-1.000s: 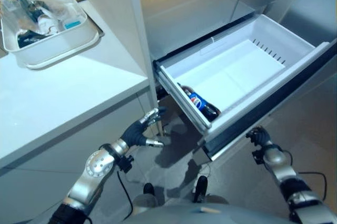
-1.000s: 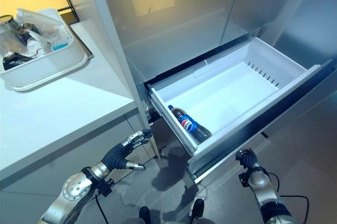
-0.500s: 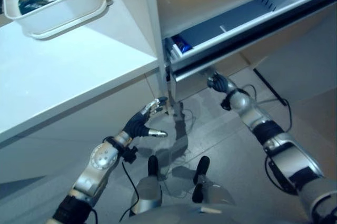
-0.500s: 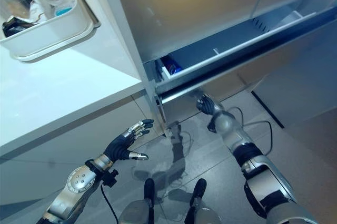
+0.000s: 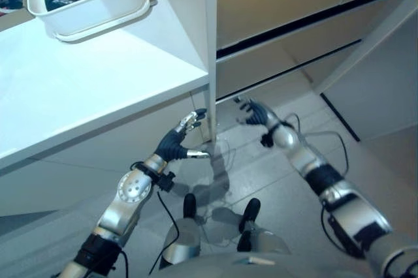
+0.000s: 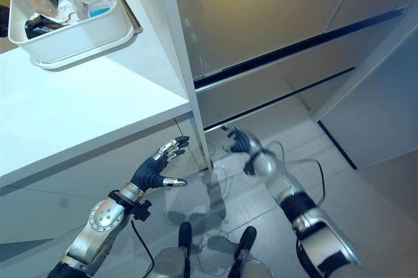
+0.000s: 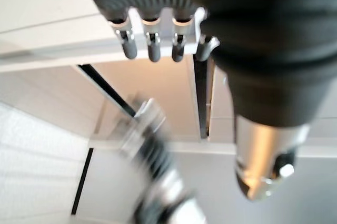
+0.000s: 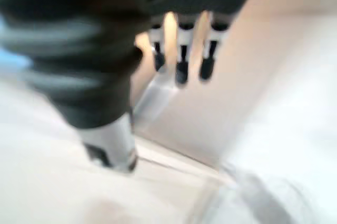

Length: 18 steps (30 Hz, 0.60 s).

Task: Take the drinks into the refrigerator

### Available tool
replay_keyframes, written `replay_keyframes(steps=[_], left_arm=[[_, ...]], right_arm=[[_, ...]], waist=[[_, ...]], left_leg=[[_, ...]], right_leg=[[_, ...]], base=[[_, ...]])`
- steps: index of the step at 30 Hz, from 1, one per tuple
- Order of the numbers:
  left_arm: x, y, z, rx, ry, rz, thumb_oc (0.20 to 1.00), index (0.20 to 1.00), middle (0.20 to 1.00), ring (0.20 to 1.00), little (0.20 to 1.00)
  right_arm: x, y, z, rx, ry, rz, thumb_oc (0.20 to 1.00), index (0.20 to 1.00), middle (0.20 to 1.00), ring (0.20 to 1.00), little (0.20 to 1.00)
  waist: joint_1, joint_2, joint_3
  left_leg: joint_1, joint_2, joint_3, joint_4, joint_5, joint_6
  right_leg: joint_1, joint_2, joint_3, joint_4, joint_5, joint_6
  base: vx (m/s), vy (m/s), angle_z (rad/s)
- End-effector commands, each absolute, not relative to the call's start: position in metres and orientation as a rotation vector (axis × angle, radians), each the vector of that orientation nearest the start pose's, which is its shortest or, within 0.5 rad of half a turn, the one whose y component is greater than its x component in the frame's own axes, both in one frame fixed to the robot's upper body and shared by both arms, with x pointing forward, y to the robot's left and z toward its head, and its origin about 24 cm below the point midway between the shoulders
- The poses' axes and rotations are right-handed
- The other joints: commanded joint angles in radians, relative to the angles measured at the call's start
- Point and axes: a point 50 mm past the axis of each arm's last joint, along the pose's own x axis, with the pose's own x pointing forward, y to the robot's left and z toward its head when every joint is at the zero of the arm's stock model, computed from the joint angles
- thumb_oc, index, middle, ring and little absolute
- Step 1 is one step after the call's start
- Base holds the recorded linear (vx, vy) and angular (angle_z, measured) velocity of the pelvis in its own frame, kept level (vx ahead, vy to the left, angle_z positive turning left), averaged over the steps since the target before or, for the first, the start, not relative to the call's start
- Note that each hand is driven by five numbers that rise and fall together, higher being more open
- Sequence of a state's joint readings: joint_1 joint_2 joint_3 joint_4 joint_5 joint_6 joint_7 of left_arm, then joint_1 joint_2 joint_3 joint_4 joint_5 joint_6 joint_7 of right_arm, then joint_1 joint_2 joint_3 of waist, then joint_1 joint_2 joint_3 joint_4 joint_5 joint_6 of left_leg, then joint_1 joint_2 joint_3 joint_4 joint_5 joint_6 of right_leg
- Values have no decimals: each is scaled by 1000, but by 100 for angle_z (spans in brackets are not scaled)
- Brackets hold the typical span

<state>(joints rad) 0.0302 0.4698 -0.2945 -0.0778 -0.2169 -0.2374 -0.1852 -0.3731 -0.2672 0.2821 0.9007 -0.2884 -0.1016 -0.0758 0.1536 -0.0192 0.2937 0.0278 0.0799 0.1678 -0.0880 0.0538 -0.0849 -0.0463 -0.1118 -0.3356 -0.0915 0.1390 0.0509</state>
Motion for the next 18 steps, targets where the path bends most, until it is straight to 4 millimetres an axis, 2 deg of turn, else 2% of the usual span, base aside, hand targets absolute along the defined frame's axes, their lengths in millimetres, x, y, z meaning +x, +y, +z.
replay_keyframes(steps=[1,2,3,4,6,7,9,14,15,16,17,18], left_arm=[[236,147,65,196,-218,-482,1000,1000,1000,1000,1000],[238,151,44,182,-127,-416,1000,1000,1000,1000,1000],[238,151,32,168,-80,-392,1000,1000,1000,1000,1000],[239,151,32,169,-81,-392,1000,1000,1000,1000,1000],[239,155,7,200,24,-329,1000,1000,1000,1000,1000],[233,159,-23,244,160,-251,1000,1000,1000,1000,1000],[226,167,-53,246,303,-154,1000,1000,1000,1000,1000],[202,175,-106,249,605,-73,1000,1000,1000,1000,1000],[194,180,-116,234,677,-26,1000,1000,1000,1000,1000],[194,180,-116,234,677,-26,1000,1000,1000,1000,1000],[184,183,-128,270,771,-14,1000,1000,1000,1000,1000],[162,187,-144,288,916,4,1000,1000,1000,1000,1000]], right_arm=[[269,-179,-71,-604,510,162,1000,1000,1000,1000,1000],[221,-193,-112,-440,745,42,1000,1000,1000,1000,1000],[190,-197,-132,-388,880,7,1000,1000,1000,1000,1000],[190,-197,-131,-387,879,6,1000,1000,1000,1000,1000],[156,-201,-149,-290,1025,-72,1000,1000,1000,1000,1000],[123,-197,-161,-271,1136,-72,1000,1000,1000,1000,1000],[112,-195,-164,-307,1158,-52,1000,1000,1000,1000,1000],[98,-201,-167,-348,1199,-63,1000,1000,1000,1000,1000],[105,-202,-165,-370,1180,-55,1000,1000,1000,1000,1000],[105,-202,-165,-370,1180,-55,1000,1000,1000,1000,1000],[111,-202,-164,-395,1160,-45,1000,1000,1000,1000,1000],[118,-202,-162,-409,1137,-33,1000,1000,1000,1000,1000]], waist=[[-24,-15,-40],[-43,-15,-46],[-49,-13,-49],[-50,-14,-50],[-63,-12,-60],[-78,-10,-68],[-91,-8,-73],[-119,5,-85],[-123,8,-88],[-123,8,-87],[-126,10,-92],[-127,10,-101]], left_leg=[[4,-57,-2,1,-77,54],[26,-55,4,1,-88,53],[35,-54,6,1,-91,53],[30,-56,6,1,-86,54],[45,-57,9,1,-92,54],[58,-55,16,1,-96,52],[67,-55,22,1,-97,50],[90,-53,37,1,-100,46],[92,-52,39,1,-99,45],[92,-52,39,1,-99,45],[95,-52,41,1,-99,44],[98,-51,44,1,-100,42]], right_leg=[[56,-32,-19,61,-81,82],[71,-28,-14,65,-91,80],[77,-28,-14,66,-95,79],[74,-29,-15,65,-91,78],[86,-28,-15,64,-96,77],[97,-27,-14,63,-101,74],[103,-23,-7,61,-103,72],[121,-18,8,61,-108,69],[122,-17,10,62,-109,68],[123,-17,10,61,-109,68],[126,-16,10,61,-109,66],[131,-14,11,59,-110,63]], base=[[33,-5,-1],[49,0,-3],[37,1,-9],[26,-2,-12],[42,4,-24],[39,14,-20],[21,6,-1],[5,6,-11],[0,0,0],[0,0,0],[0,0,0],[0,0,0]])
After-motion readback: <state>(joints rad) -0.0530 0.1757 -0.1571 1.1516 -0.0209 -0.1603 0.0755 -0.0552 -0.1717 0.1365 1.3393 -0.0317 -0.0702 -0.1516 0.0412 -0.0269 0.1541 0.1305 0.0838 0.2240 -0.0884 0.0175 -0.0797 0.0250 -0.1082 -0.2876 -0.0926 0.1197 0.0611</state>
